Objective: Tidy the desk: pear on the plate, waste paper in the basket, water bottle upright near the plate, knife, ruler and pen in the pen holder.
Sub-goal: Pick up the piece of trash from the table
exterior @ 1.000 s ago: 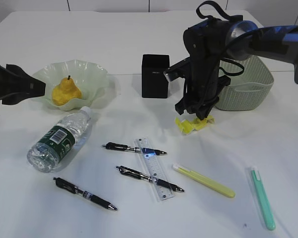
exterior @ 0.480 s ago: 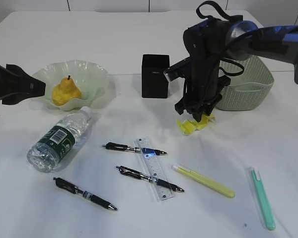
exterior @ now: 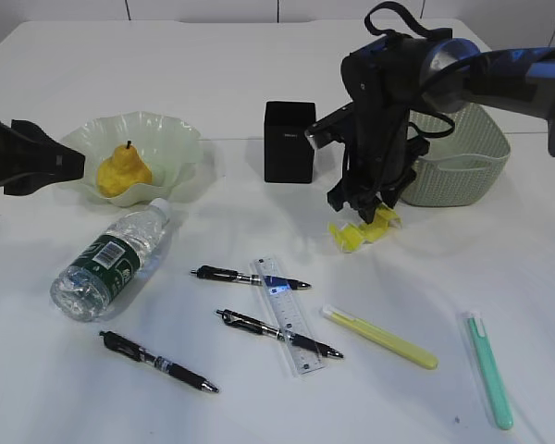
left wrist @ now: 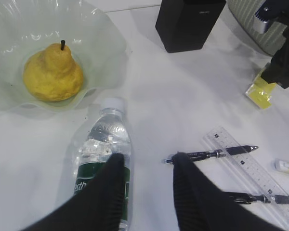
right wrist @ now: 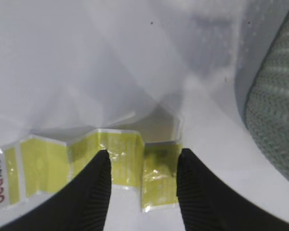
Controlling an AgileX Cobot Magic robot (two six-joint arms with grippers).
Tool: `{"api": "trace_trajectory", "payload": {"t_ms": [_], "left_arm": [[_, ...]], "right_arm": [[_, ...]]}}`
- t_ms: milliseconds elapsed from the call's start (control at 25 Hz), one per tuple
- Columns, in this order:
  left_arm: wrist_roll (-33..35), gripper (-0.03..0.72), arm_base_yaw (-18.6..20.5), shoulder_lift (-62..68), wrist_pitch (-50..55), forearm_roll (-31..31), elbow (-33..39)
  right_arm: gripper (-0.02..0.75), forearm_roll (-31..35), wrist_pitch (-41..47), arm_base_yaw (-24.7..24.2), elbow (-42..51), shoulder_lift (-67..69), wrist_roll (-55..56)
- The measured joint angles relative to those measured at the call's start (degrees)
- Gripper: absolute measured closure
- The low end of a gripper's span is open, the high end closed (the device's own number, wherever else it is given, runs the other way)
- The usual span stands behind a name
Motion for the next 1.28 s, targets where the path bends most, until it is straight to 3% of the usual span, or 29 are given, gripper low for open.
{"api": "trace_trajectory", "payload": {"t_ms": [600,880,1280], "left_arm": [[0.00,0.448,0.00,0.00,0.00,0.00,0.00],[0.00,0.449,0.00,0.00,0.00,0.00,0.00],[0.00,0.449,0.00,0.00,0.00,0.00,0.00]], "right_arm": [[0.398,2.40,-0.49,-2.01,0.00,0.00,0.70],[0.321,2.69,-0.49,-2.01,0.00,0.00,0.70],[0.311,2.38,-0.27,-2.01,0.00,1.87,0.75]]}}
